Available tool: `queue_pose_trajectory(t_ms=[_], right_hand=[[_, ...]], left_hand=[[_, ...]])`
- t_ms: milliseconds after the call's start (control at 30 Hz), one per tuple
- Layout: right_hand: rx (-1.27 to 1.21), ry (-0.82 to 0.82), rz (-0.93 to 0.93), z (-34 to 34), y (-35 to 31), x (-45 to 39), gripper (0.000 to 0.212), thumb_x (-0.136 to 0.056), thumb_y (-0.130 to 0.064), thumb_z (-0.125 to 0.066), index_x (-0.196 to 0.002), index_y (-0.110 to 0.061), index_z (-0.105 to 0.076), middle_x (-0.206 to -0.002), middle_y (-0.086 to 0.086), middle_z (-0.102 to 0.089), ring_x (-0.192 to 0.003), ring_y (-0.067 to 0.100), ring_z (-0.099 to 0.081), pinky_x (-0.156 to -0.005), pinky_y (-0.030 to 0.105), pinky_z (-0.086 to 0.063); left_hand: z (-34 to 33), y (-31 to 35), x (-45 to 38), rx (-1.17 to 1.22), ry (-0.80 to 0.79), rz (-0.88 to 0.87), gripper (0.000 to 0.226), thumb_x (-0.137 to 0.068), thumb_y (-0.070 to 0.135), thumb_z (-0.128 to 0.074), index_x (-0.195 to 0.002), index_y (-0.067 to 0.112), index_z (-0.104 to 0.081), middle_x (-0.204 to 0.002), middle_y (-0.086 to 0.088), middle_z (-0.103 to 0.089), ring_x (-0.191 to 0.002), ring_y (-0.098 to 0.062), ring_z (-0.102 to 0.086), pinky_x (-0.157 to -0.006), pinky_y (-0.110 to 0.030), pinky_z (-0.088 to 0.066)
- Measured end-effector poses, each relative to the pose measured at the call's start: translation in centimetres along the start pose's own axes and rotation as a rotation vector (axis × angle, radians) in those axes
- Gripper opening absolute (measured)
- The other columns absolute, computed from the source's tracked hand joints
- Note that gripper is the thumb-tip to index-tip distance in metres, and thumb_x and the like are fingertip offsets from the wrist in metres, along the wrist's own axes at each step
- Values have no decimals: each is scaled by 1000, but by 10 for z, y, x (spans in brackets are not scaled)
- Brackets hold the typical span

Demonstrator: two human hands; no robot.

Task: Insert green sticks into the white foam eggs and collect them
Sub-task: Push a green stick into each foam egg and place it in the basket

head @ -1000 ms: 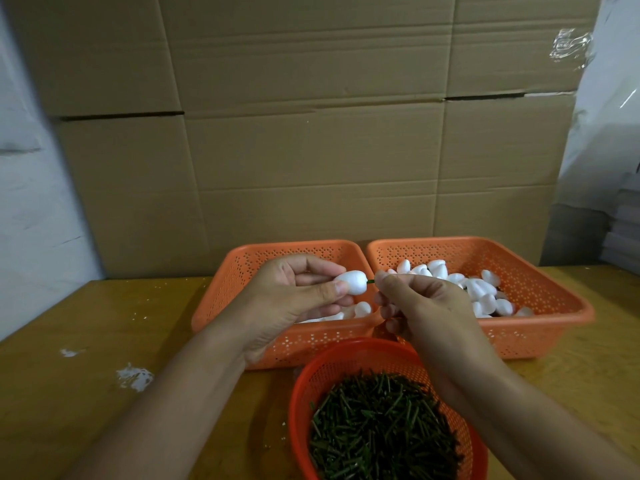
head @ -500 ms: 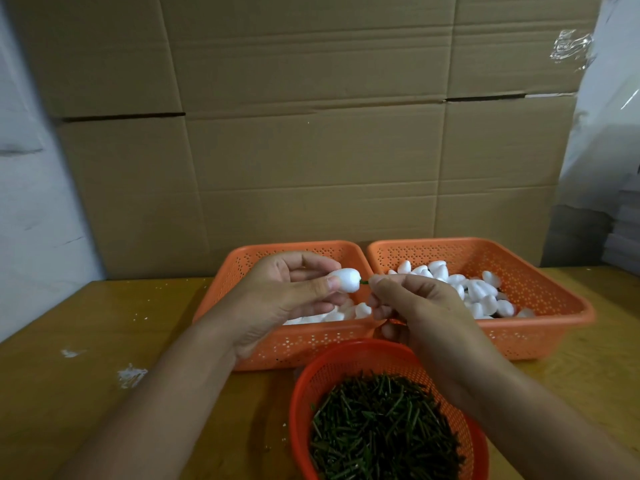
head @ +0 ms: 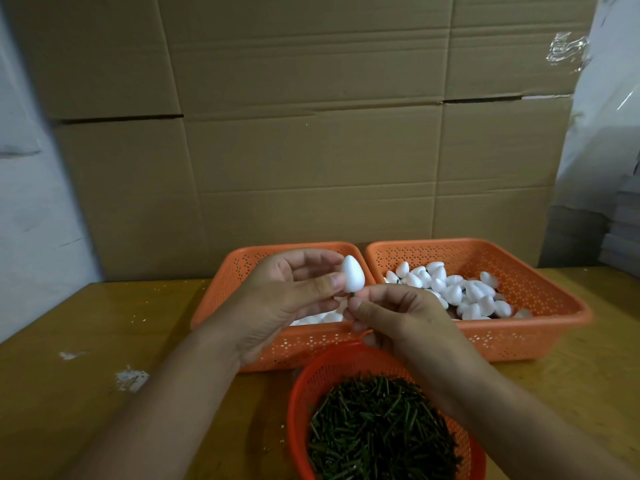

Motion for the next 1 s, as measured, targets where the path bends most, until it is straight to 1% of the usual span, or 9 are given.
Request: queue_pose_trajectory(t_ms=[100,167,267,333,467,533,700,800,1000], right_hand=[[19,10,9,1,1,0,8,-87,-16,-73,-88,-11,-79,-80,3,-74,-69,6,-63,-59,17,-49],[32,5,16,1,1,0,8,-87,-17,-73,-87,-12,-79,-79,4,-74,-69,6,-63,-59,17,-50],[45,-4,28,0,1,2,9,-87,-16,-73,-86,-10,-79,-76,6,-73,-67,6,-61,-59,16,-49],[51,-9,34,0,1,2,9,-88,-15,-72,-84,-9,-79,-73,3,-72,-65,6,-60,-58,16,-48],[70,-31,33,-1,-1,3,15,-90,-12,-69,-78,-8,-78,-69,2,-69,-62,8,-55,-58,16,-46],[68,-47,26,-2,-2,3,20,-91,-11,-67,-74,-10,-77,-69,3,-69,-62,7,-55,-58,16,-46],[75,-93,16,-5,-2,4,29,-94,-9,-62,-68,-16,-74,-71,3,-67,-63,7,-53,-60,18,-44],[75,-109,20,-6,-2,4,31,-95,-9,-61,-67,-17,-73,-73,4,-66,-65,7,-53,-61,19,-44],[58,-122,22,-6,-1,3,32,-95,-9,-60,-68,-16,-74,-71,2,-65,-65,6,-54,-61,18,-45]], left_hand=[[0,-1,0,-35,3,-3,29,-73,20,-82,-101,20,-78,-111,-9,-75,-101,-23,-73,-84,-31,-59],[0,-1,0,-48,1,-3,31,-71,23,-83,-102,21,-79,-110,-7,-76,-100,-20,-73,-81,-29,-59],[0,-1,0,-77,-4,2,29,-74,25,-82,-102,23,-79,-108,-5,-76,-99,-18,-73,-79,-26,-57],[0,-1,0,-94,-19,-2,27,-76,26,-82,-102,22,-78,-107,-4,-76,-99,-18,-73,-80,-27,-57],[-1,-1,1,-98,-64,-12,29,-77,30,-84,-104,22,-78,-108,-3,-75,-99,-17,-73,-80,-25,-56],[-1,0,1,-94,-89,-14,31,-76,31,-81,-105,22,-77,-108,-3,-75,-99,-15,-72,-79,-24,-56],[0,-2,0,-76,-132,5,35,-77,31,-79,-109,20,-76,-110,-7,-75,-98,-17,-72,-79,-24,-56],[-1,-3,0,-54,-141,7,34,-78,30,-78,-110,18,-76,-110,-9,-75,-97,-18,-72,-78,-25,-56],[0,-7,-2,-8,-158,27,32,-80,28,-77,-110,16,-76,-118,-20,-71,-98,-22,-71,-80,-28,-56]])
Point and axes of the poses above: each hand's wrist, its own x-axis away from the middle knuckle, its own z-axis out of the back of the hand, y = z × x, the point moved 3 cm from there along -x, towards the middle knuckle
